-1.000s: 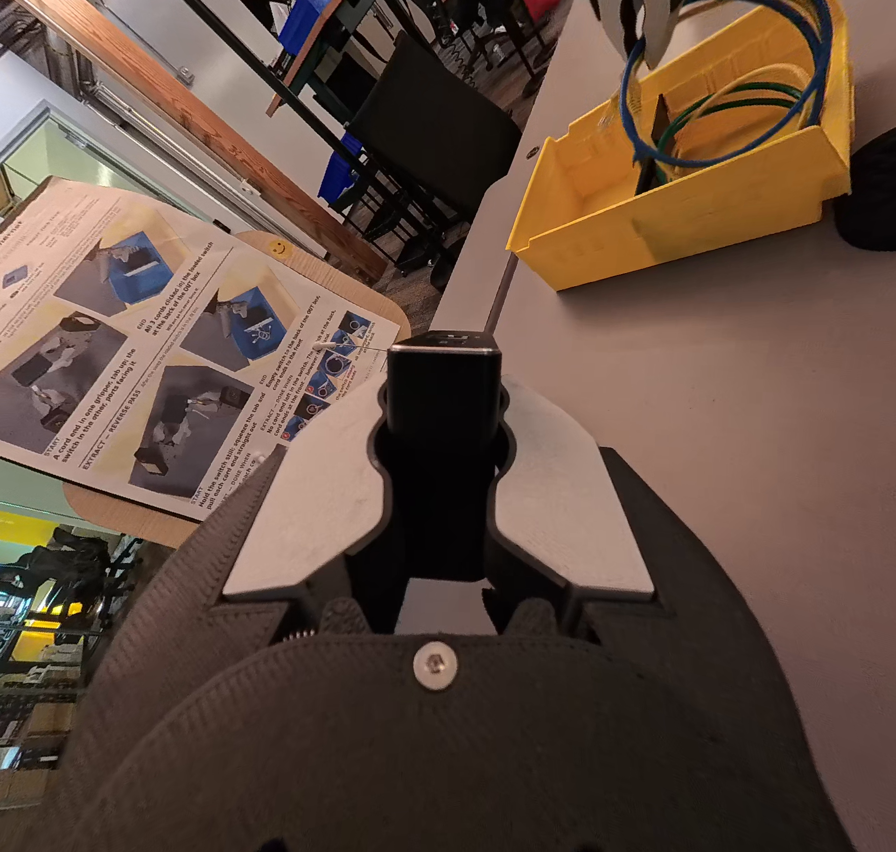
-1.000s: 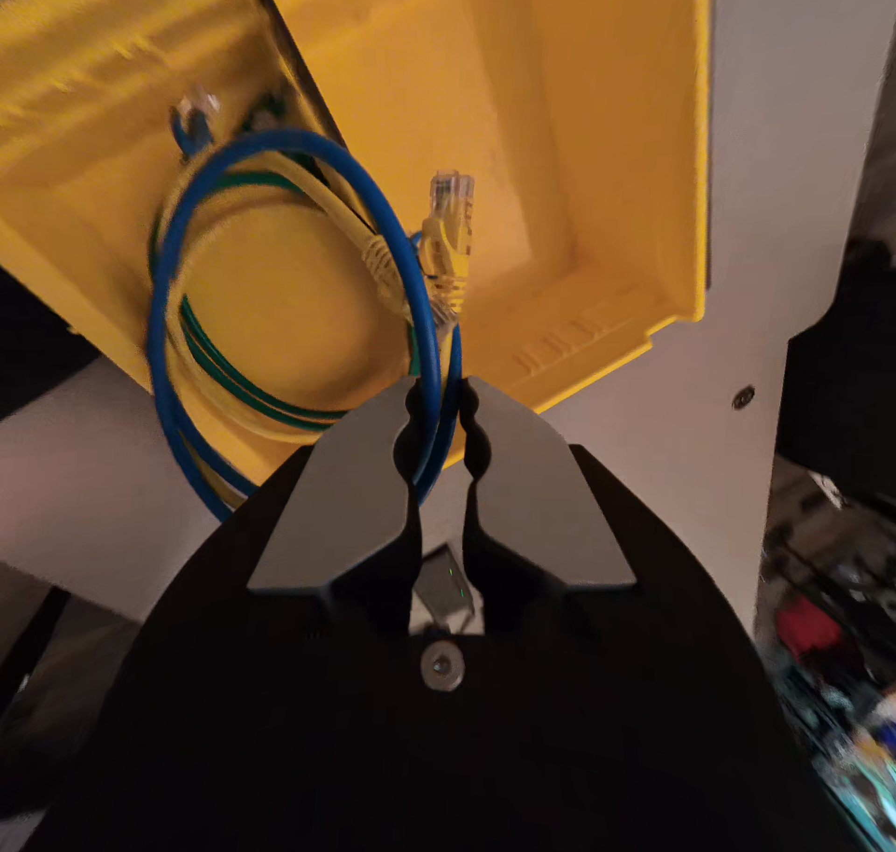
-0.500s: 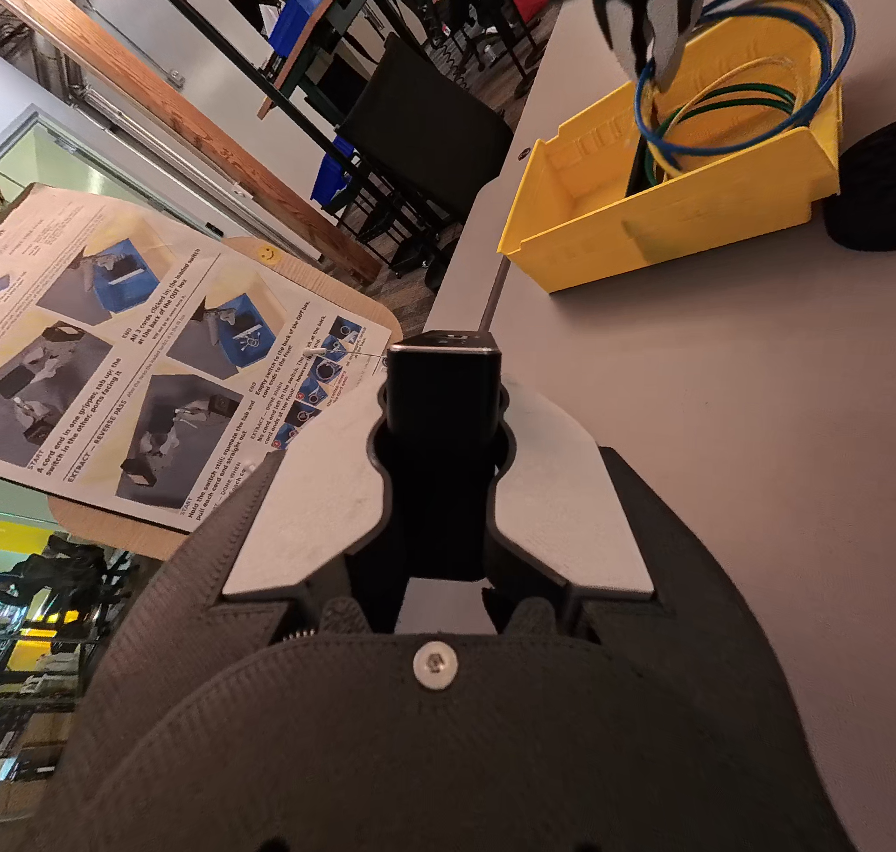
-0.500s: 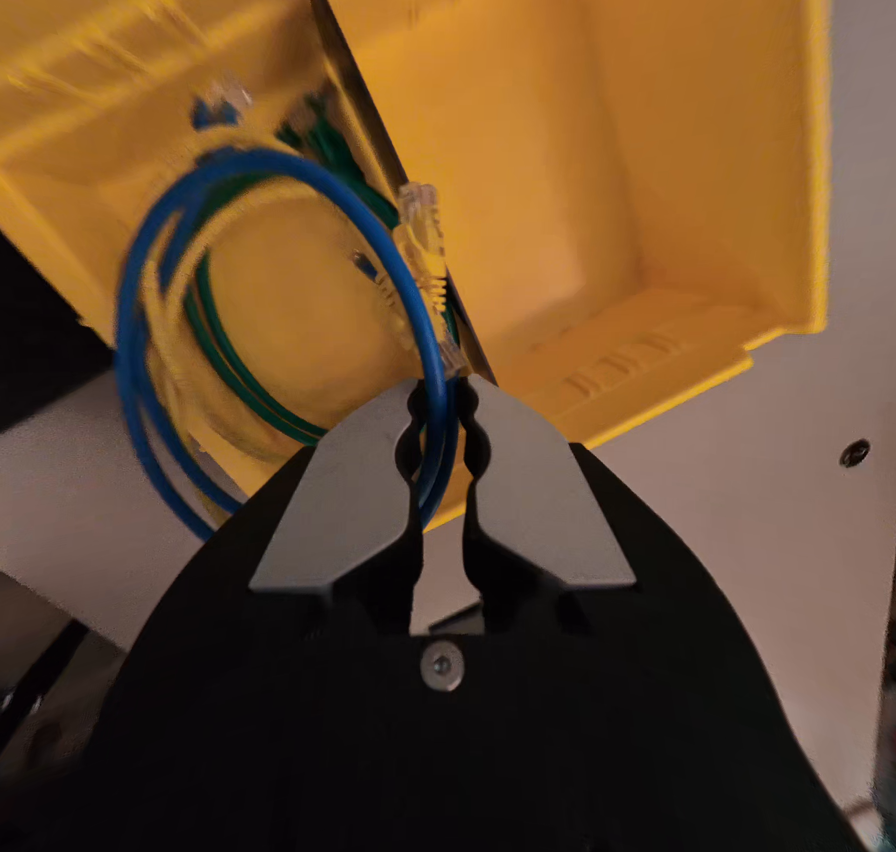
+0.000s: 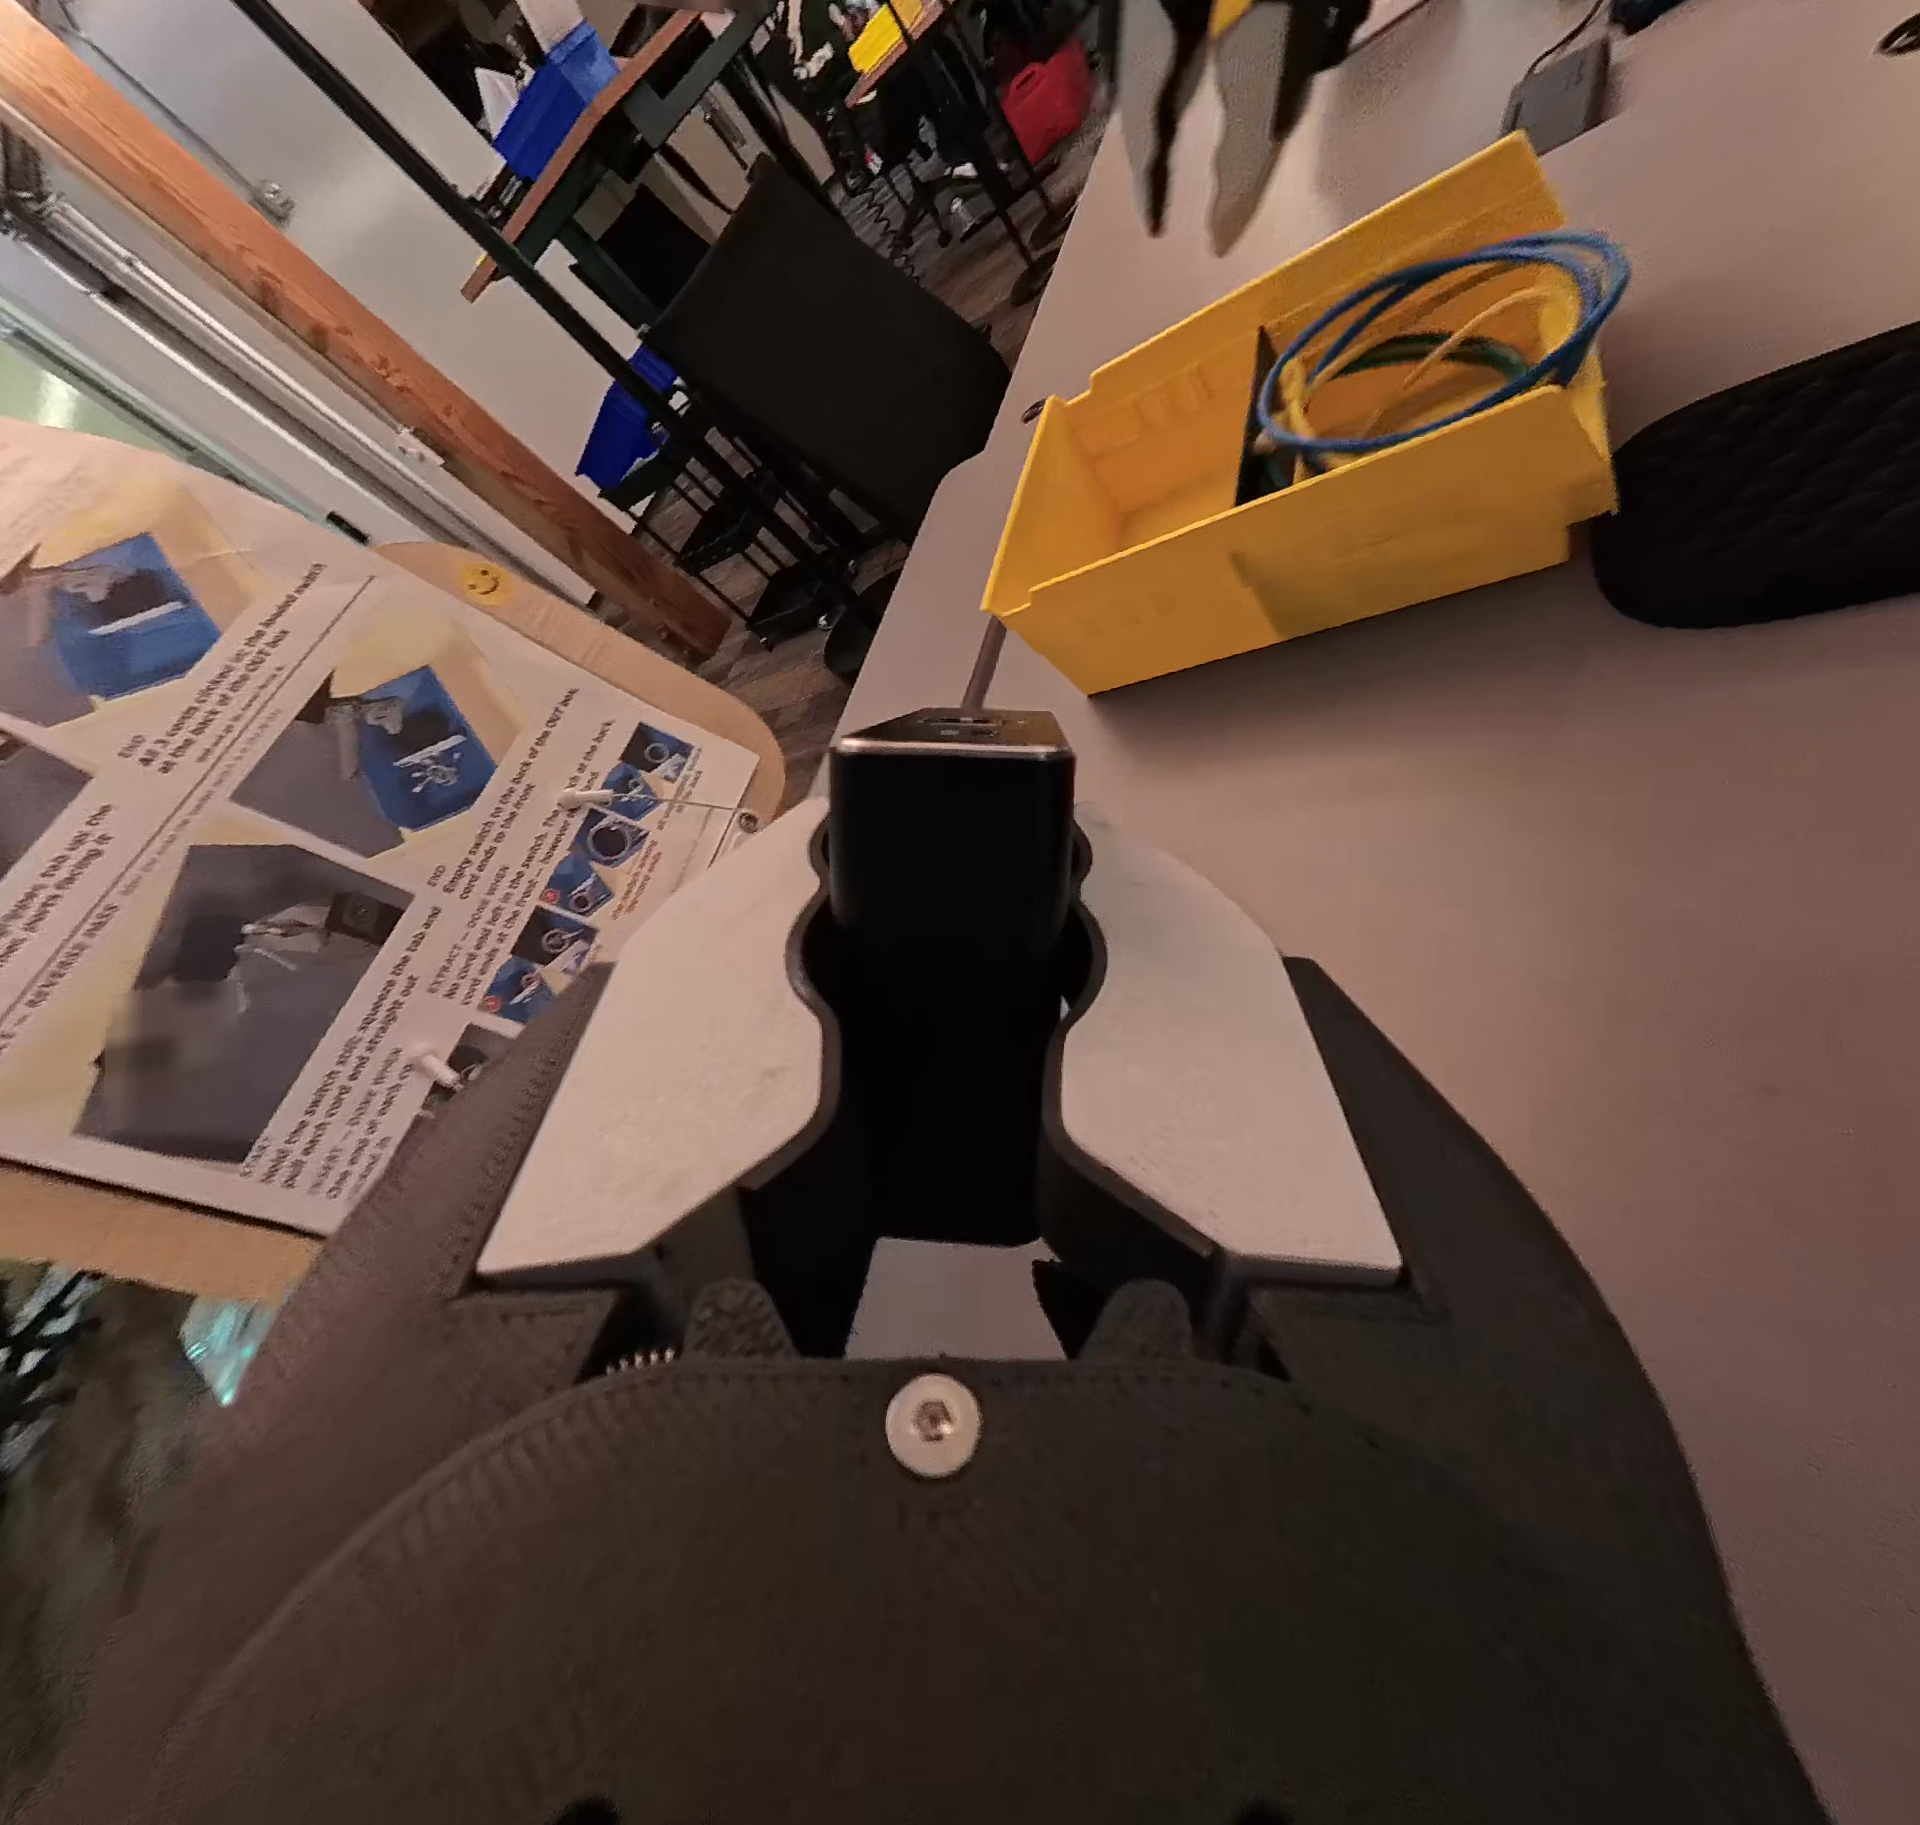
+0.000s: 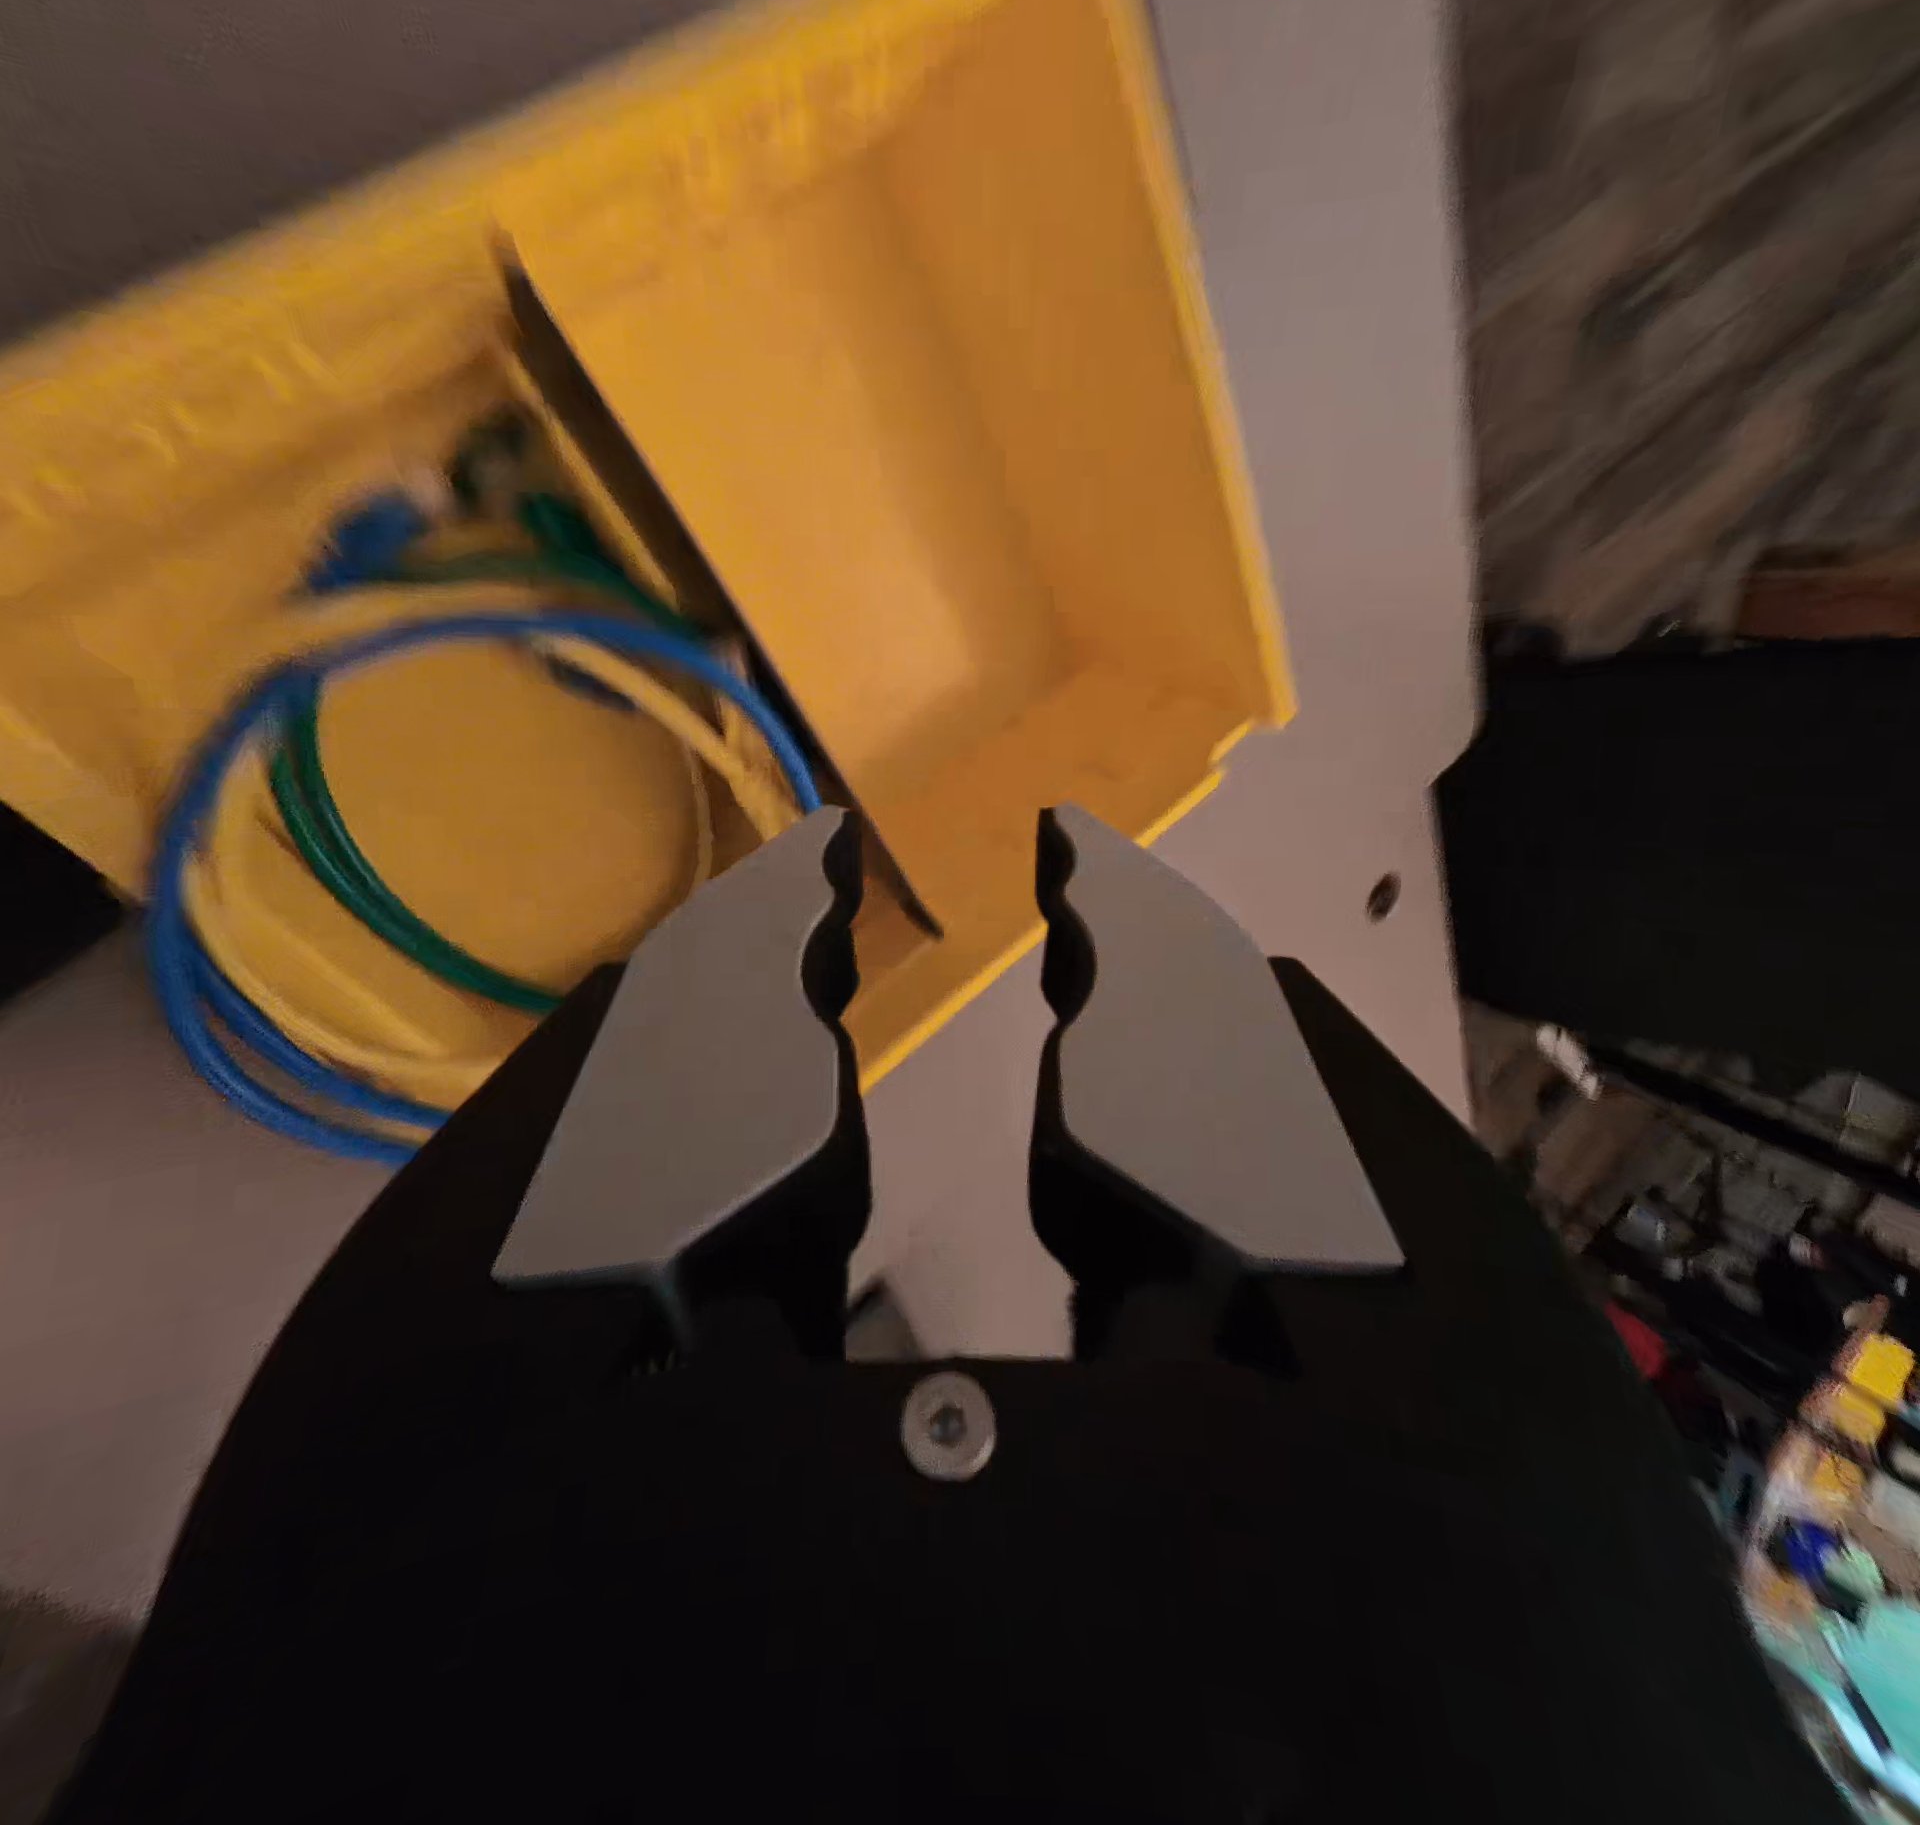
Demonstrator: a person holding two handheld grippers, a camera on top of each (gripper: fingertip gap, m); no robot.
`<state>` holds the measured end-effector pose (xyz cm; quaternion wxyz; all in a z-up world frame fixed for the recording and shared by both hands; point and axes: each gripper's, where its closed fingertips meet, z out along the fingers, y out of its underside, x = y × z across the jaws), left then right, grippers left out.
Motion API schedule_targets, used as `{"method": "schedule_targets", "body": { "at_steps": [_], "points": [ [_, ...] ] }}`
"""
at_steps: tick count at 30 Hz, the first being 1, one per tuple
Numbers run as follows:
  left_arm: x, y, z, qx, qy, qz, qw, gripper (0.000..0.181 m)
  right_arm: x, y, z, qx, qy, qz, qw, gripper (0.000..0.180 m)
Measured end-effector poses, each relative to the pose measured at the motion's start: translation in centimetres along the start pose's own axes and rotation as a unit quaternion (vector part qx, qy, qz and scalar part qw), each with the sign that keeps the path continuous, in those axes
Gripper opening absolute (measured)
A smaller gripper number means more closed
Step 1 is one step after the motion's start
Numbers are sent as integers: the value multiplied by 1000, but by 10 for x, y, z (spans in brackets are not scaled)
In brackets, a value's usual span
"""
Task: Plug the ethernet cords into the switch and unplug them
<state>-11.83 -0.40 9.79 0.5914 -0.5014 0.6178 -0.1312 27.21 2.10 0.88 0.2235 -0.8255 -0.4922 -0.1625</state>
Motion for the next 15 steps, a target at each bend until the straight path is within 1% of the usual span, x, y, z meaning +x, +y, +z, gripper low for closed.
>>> {"method": "schedule_targets", "body": {
  "at_steps": [2,3,5,7,8,9,11,15],
  "points": [
    [5,-6,0,19,19,-12,1000,37,-5,-57,-39,115,26,4,993,41],
    [8,-9,0,30,31,-21,999,36,-13,-91,-61,187,36,1,982,50],
    [13,-16,-1,52,57,-39,996,36,-33,-156,-105,336,67,-10,939,58],
    [19,-21,-3,69,80,-56,993,36,-70,-207,-137,456,56,-37,887,59],
    [21,-22,-3,75,92,-65,991,37,-92,-228,-144,494,34,-52,867,58],
    [23,-24,-4,80,102,-72,989,37,-114,-245,-146,516,-1,-62,855,57],
    [26,-24,-3,82,109,-78,988,37,-146,-275,-139,533,-58,-67,841,58],
    [30,-22,0,75,117,-80,987,37,-180,-315,-116,543,-148,-69,823,57]
  ]
}}
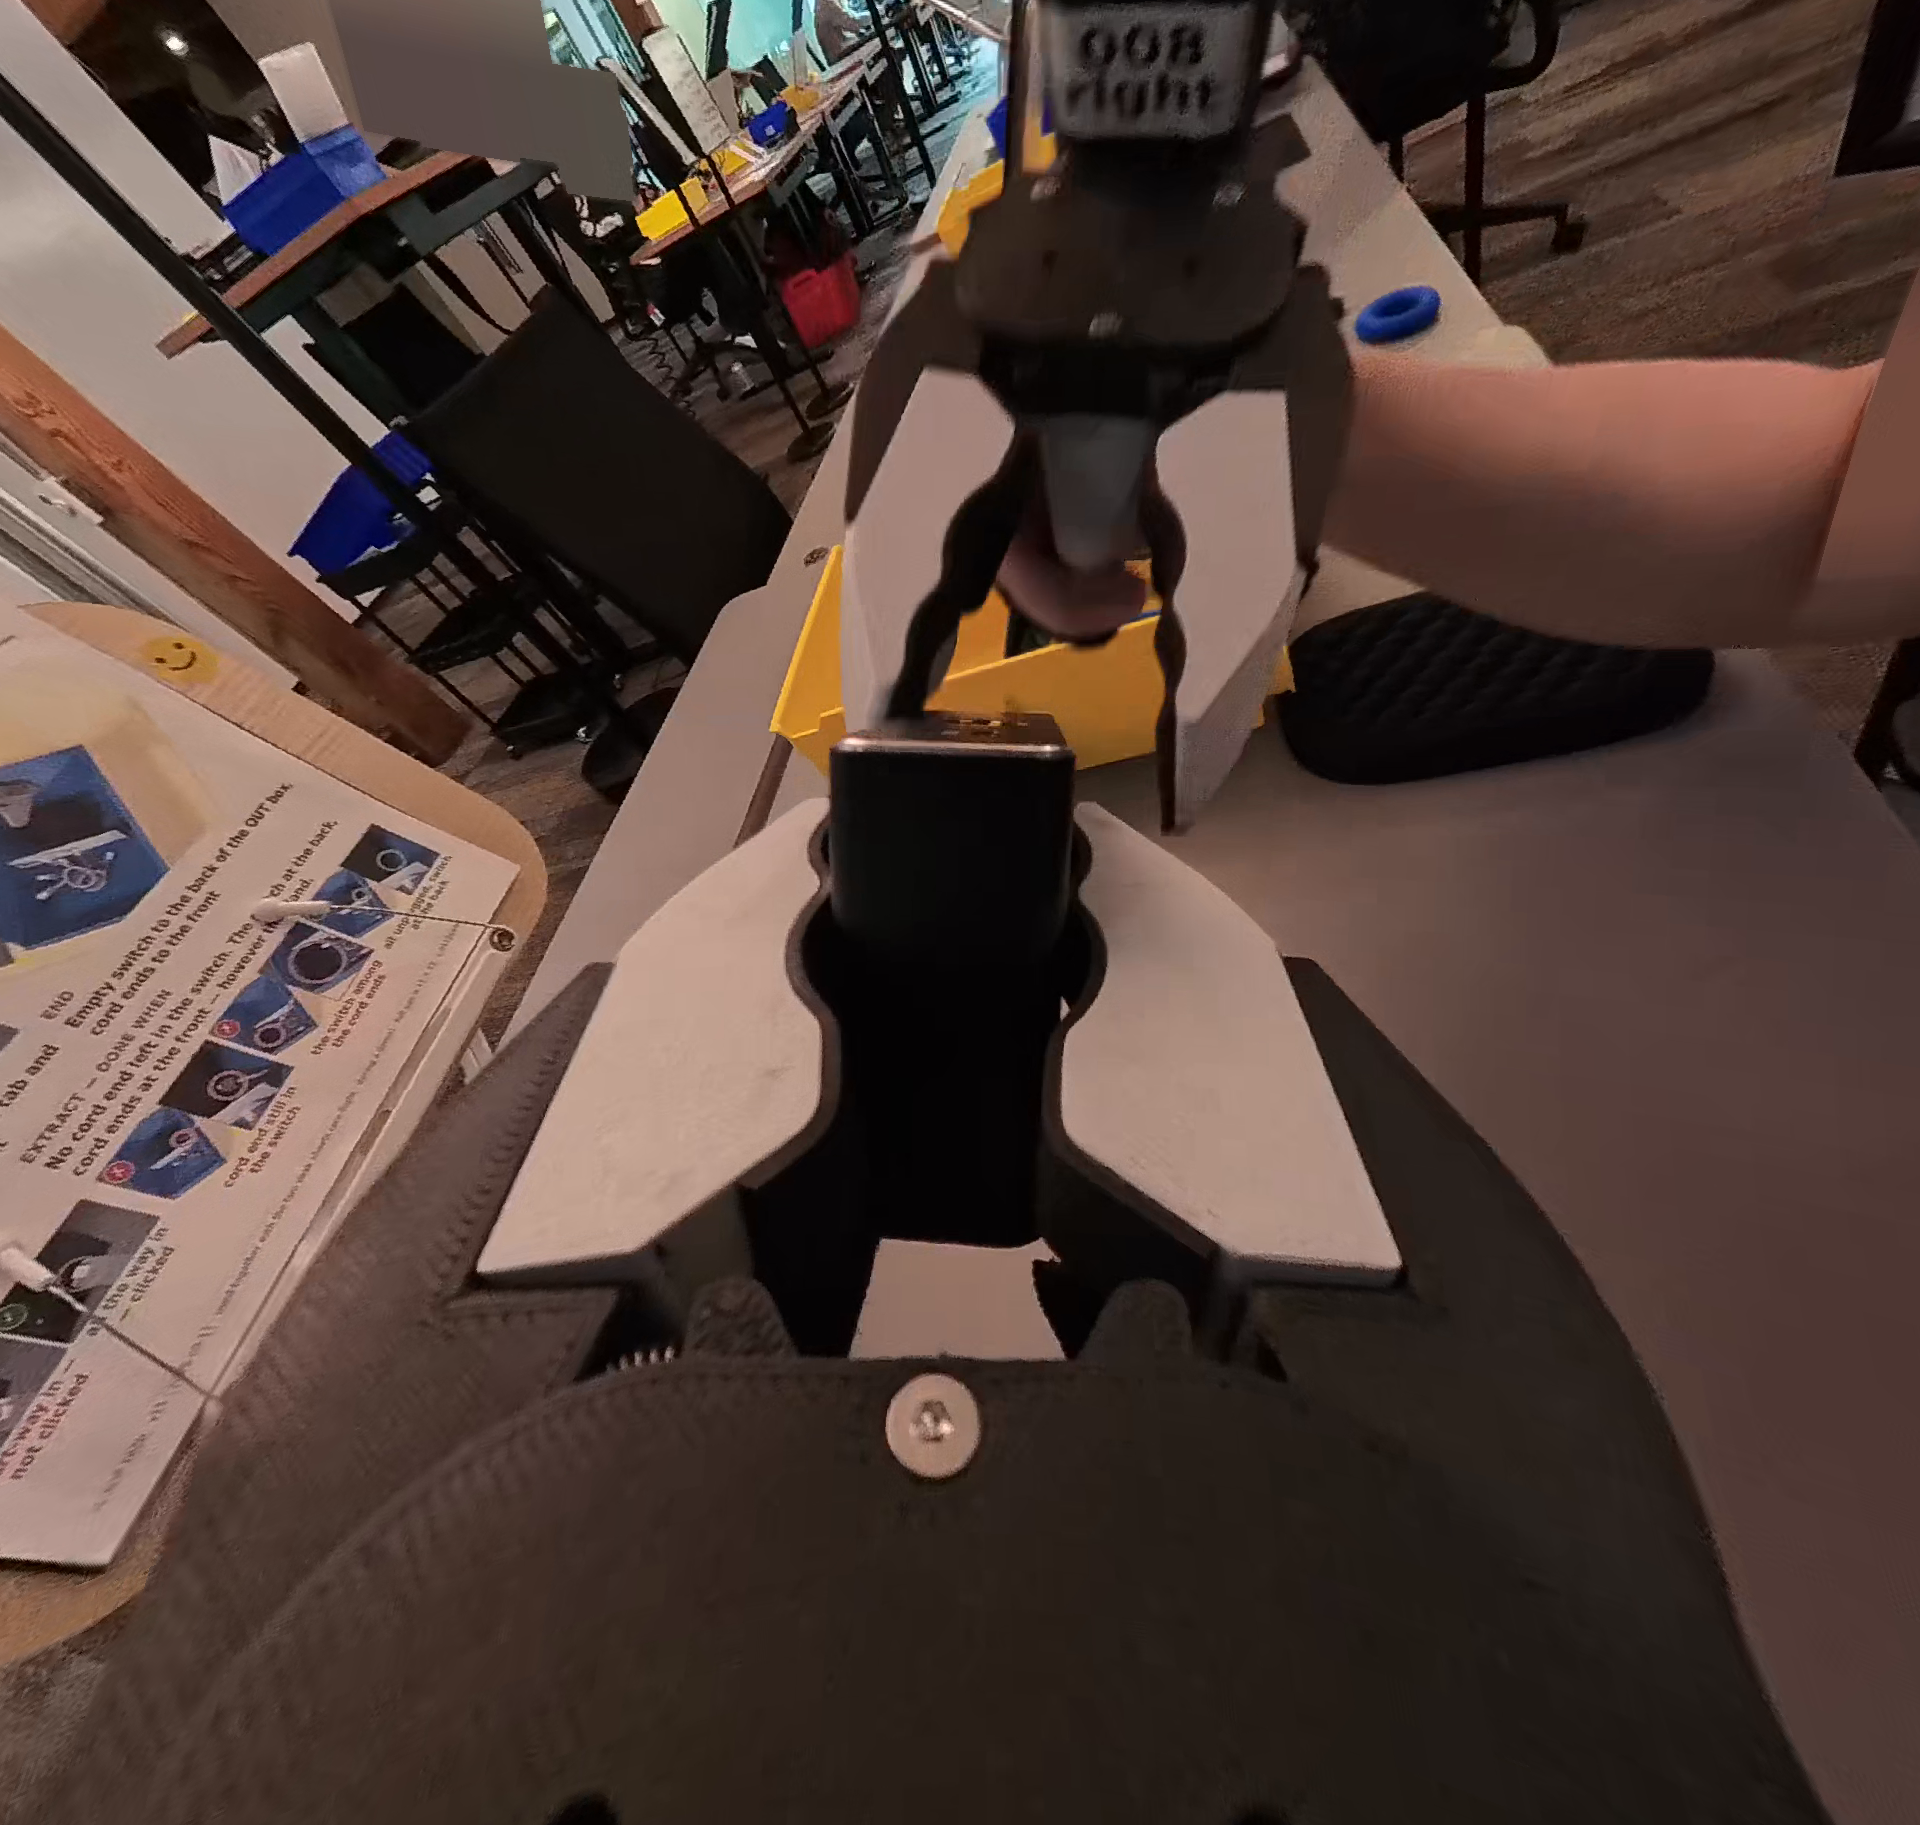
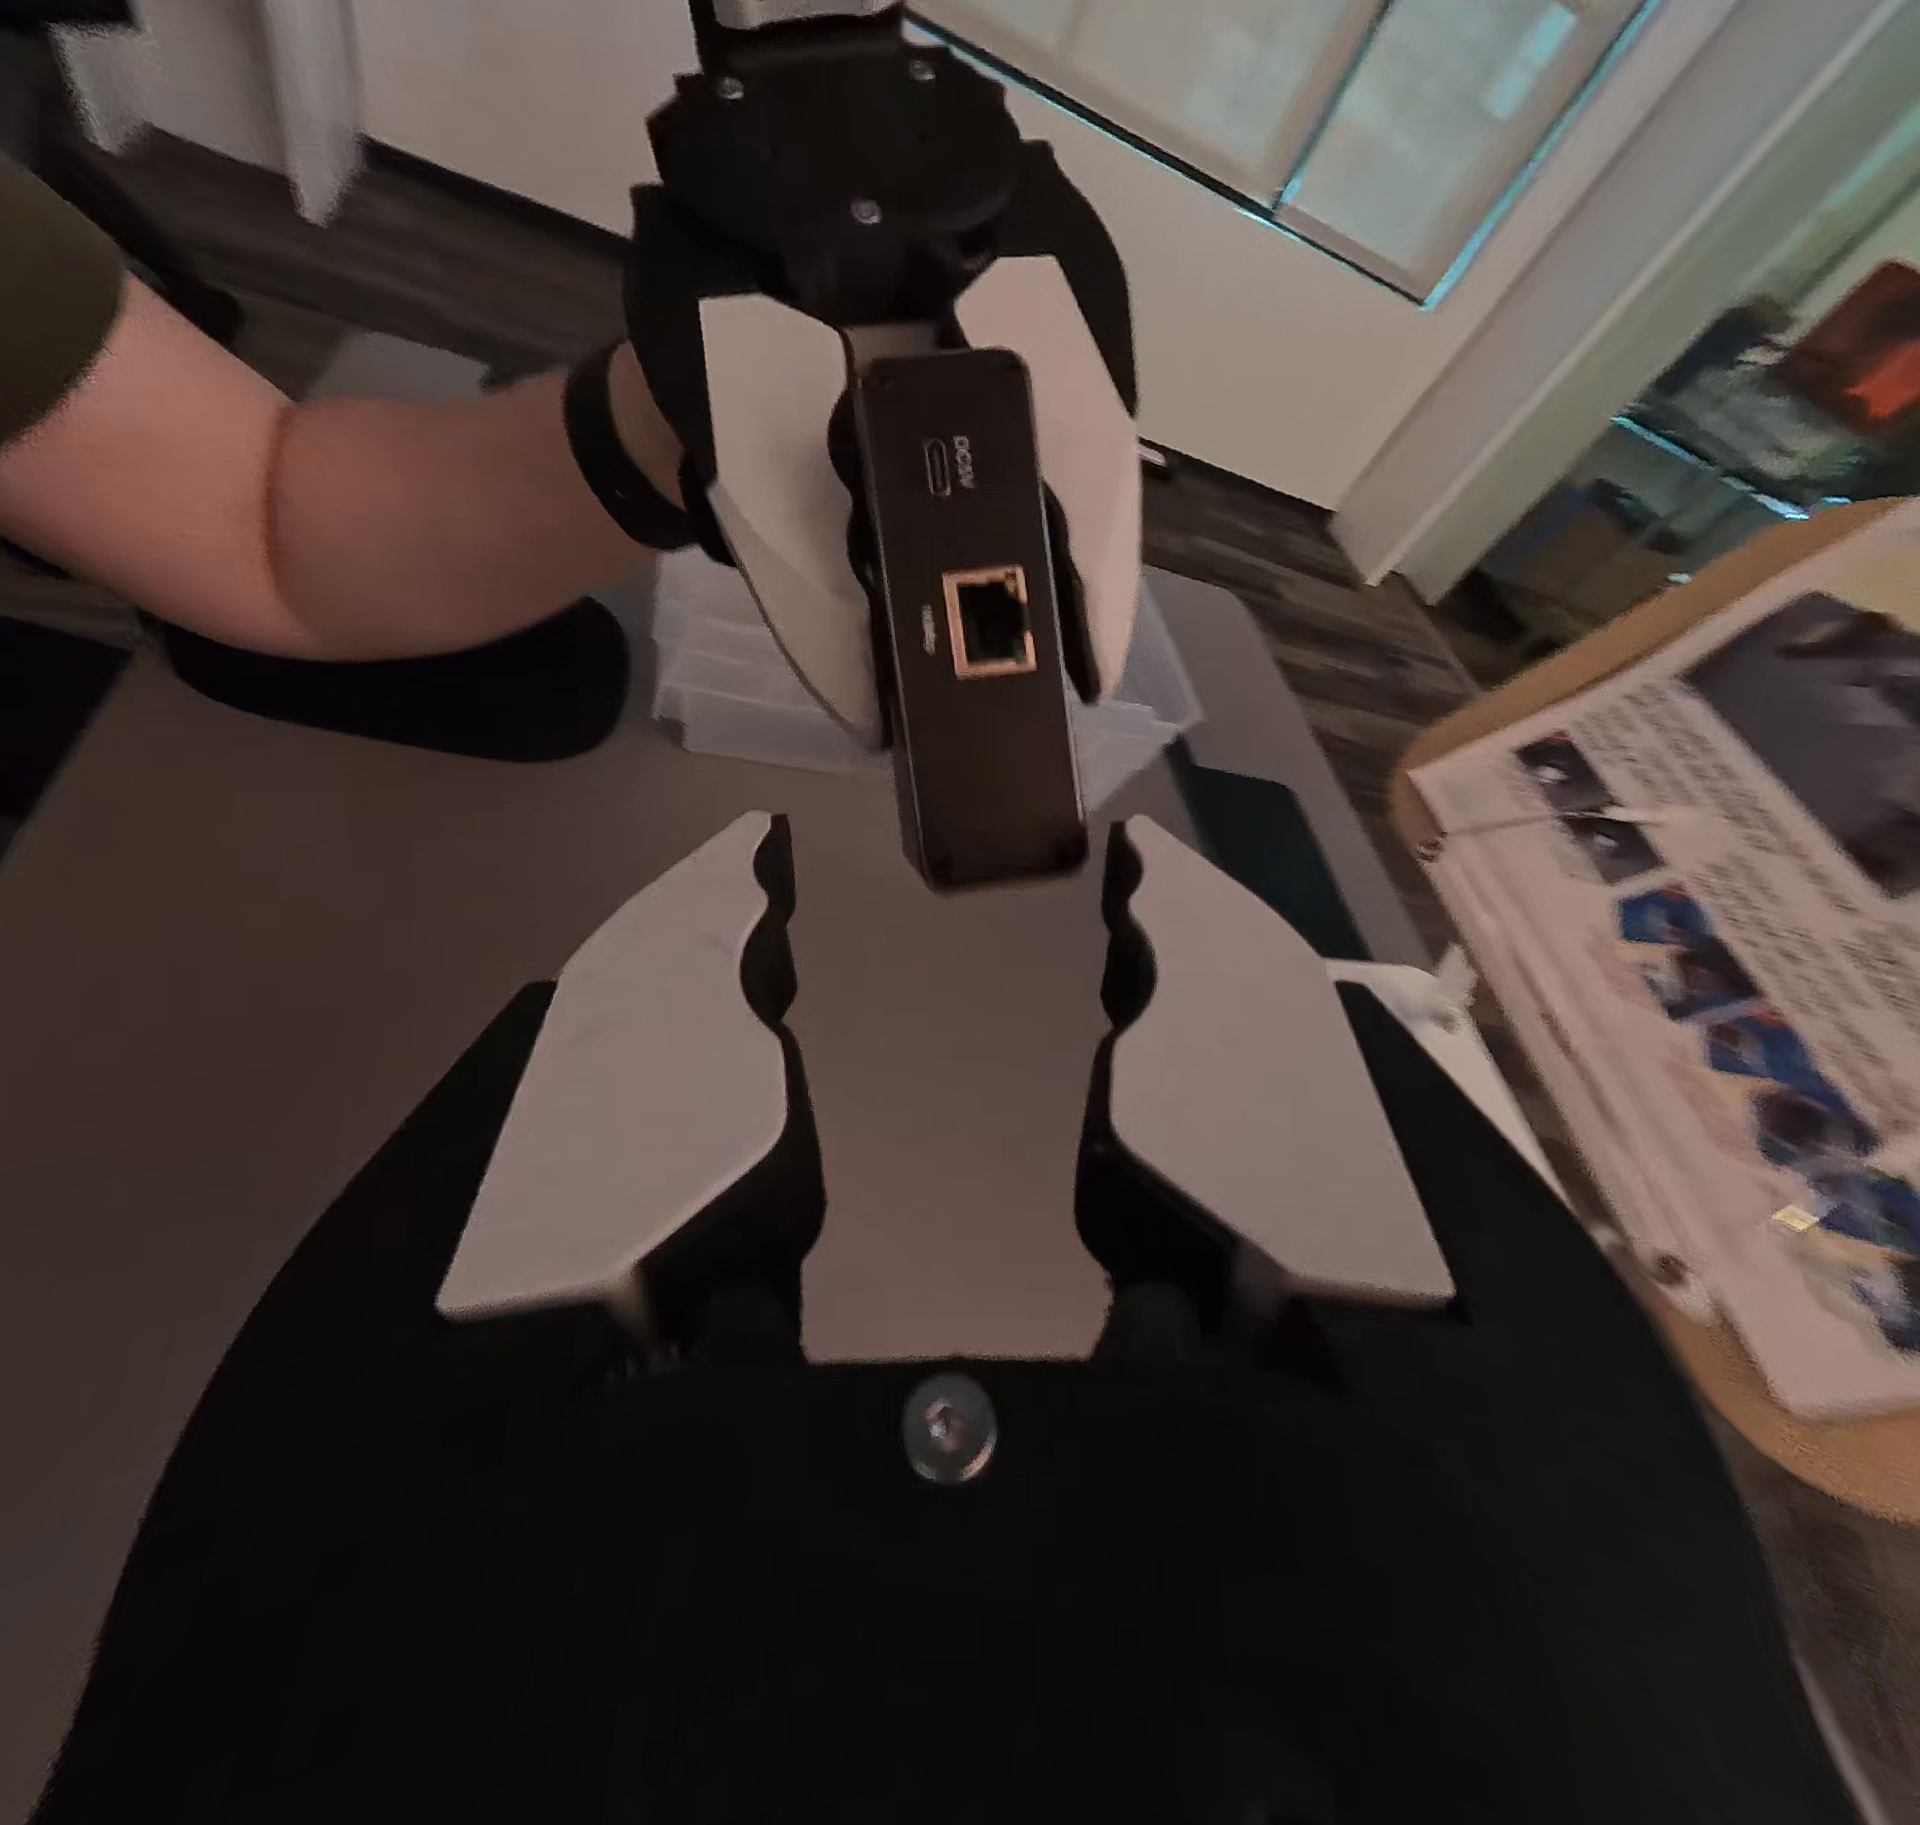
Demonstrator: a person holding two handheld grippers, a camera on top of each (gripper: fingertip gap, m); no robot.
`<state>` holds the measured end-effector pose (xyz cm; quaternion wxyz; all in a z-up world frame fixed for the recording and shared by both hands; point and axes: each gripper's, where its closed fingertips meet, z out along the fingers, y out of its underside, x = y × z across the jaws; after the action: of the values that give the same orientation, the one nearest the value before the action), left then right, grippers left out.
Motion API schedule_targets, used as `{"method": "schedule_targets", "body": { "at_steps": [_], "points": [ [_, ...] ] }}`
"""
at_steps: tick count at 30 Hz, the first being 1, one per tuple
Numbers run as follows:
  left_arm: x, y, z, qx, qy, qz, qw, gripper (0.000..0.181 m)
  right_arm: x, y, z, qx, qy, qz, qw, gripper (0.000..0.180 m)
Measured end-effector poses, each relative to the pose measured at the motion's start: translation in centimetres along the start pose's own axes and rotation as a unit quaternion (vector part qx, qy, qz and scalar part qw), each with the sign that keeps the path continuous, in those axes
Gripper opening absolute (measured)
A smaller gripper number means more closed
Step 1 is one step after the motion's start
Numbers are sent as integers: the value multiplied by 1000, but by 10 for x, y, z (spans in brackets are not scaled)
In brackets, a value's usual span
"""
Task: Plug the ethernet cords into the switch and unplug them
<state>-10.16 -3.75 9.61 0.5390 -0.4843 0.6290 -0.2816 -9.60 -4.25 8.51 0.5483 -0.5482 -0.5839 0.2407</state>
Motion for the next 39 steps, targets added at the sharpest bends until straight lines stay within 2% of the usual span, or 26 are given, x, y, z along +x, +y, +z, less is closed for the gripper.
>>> {"method": "schedule_targets", "body": {
  "at_steps": [2,3,7,11,16,19,21,23,24,26,29,33,35,39],
  "points": [
    [2,-1,2,6,8,-7,1000,37,3,4,14,11,-11,20,1000,47],
    [1,-1,3,11,9,-11,1000,37,5,10,18,1,-14,20,1000,33],
    [-11,-3,-1,32,-14,-29,999,42,13,4,15,55,-6,32,998,32],
    [-18,8,-6,24,-4,-57,998,36,21,7,9,57,-3,44,997,32],
    [-22,-4,-6,86,17,-104,991,32,29,-3,9,132,4,76,988,38],
    [-17,-4,1,91,34,-114,989,32,22,11,21,92,-22,79,992,39],
    [-20,1,5,78,17,-116,990,33,24,15,17,79,-21,80,993,35],
    [-30,6,7,67,-14,-134,989,55,39,23,7,48,21,70,996,33],
    [-31,9,6,55,-16,-139,989,61,49,28,-2,29,55,63,996,33],
    [-32,21,5,17,-17,-133,991,53,72,39,-28,-7,122,57,991,33],
    [-37,33,1,-28,-42,-108,993,45,112,72,-90,-132,262,58,954,33],
    [-44,32,-6,-33,-61,-117,991,45,148,152,-189,-339,380,119,853,33],
    [-44,30,-9,-29,-57,-127,990,45,153,200,-217,-418,353,189,815,33],
    [-46,30,-14,-38,-62,-123,990,45,149,277,-247,-542,294,291,731,33]
  ]
}}
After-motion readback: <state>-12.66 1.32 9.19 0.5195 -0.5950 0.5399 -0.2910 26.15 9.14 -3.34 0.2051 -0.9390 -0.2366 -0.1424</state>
